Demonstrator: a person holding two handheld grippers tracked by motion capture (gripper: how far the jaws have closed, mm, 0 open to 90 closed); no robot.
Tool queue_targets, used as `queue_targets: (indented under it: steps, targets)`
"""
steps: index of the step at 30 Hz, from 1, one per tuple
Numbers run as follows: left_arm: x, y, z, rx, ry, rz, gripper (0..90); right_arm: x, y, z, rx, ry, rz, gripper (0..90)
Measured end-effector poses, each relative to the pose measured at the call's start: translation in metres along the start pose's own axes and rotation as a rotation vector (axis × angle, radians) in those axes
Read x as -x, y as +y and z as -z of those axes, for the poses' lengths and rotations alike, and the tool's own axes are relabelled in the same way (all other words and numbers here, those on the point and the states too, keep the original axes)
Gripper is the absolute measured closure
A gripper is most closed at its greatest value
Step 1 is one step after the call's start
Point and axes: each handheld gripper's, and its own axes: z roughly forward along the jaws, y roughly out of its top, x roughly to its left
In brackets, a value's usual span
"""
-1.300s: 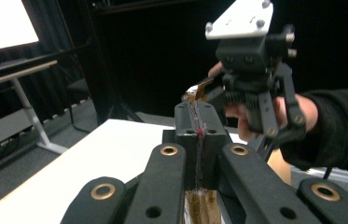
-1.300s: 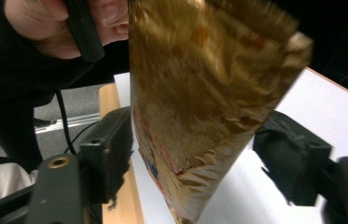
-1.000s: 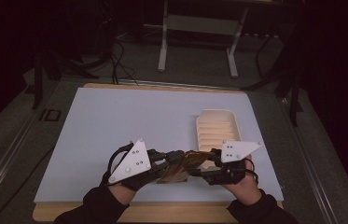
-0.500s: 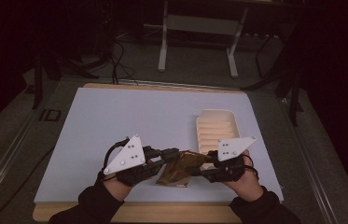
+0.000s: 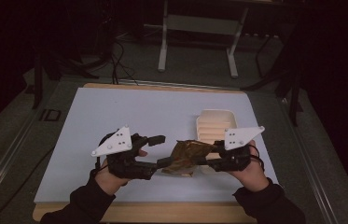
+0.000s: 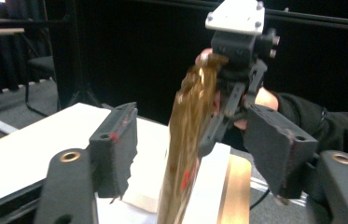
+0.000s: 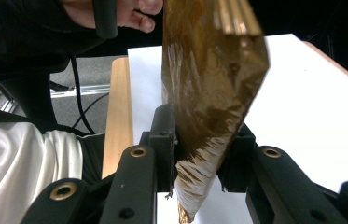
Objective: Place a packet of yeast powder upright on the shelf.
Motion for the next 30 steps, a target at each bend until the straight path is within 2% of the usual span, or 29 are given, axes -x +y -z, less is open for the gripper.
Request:
queue_targets:
  steps: [1, 2, 5, 7, 8, 10, 12, 13, 14, 16, 21, 25, 30]
  targets:
    - [0.000, 0.000, 0.000, 0.000, 0.000, 0.000, 27.1, 0.000, 0.000, 0.000, 0.000, 0.000, 0.000, 71.2]
    - [-0.001, -0.002, -0.001, 0.000, 0.008, 0.007, 27.1, 0.001, 0.001, 0.002, 0.003, -0.006, 0.001, 71.2]
    - [-0.002, -0.006, -0.002, -0.007, 0.021, -0.001, 14.6, 0.008, 0.005, 0.008, 0.010, -0.013, 0.019, 71.2]
    - [-0.002, -0.008, -0.001, 0.000, 0.011, -0.005, 13.9, 0.011, 0.006, 0.010, 0.008, -0.006, 0.019, 71.2]
    - [-0.002, -0.012, 0.000, 0.014, -0.006, -0.003, 13.9, 0.013, 0.007, 0.011, 0.010, -0.006, 0.028, 71.2]
    - [-0.002, -0.016, 0.001, 0.006, 0.018, -0.015, 6.2, 0.020, 0.008, 0.017, 0.018, -0.020, 0.063, 71.2]
    - [-0.003, -0.020, 0.003, 0.016, 0.034, -0.024, 2.8, 0.025, 0.009, 0.022, 0.023, -0.036, 0.064, 71.2]
    - [-0.003, -0.020, 0.003, 0.016, 0.034, -0.024, 2.5, 0.025, 0.009, 0.022, 0.023, -0.036, 0.064, 71.2]
    - [-0.005, -0.025, 0.005, 0.003, 0.052, -0.024, 2.5, 0.028, 0.009, 0.025, 0.027, -0.044, 0.067, 71.2]
    - [-0.007, -0.031, 0.007, -0.008, 0.063, -0.006, 2.3, 0.036, 0.009, 0.033, 0.032, -0.067, 0.086, 71.2]
    - [-0.014, -0.045, 0.014, -0.026, 0.101, 0.021, 0.4, 0.051, 0.007, 0.043, 0.026, -0.105, 0.094, 71.2]
    - [-0.020, -0.058, 0.018, -0.057, 0.094, 0.054, 0.1, 0.063, 0.003, 0.050, 0.015, -0.138, 0.135, 71.2]
    - [-0.024, -0.071, 0.023, -0.043, 0.083, 0.066, 0.1, 0.079, -0.005, 0.059, -0.006, -0.171, 0.128, 71.2]
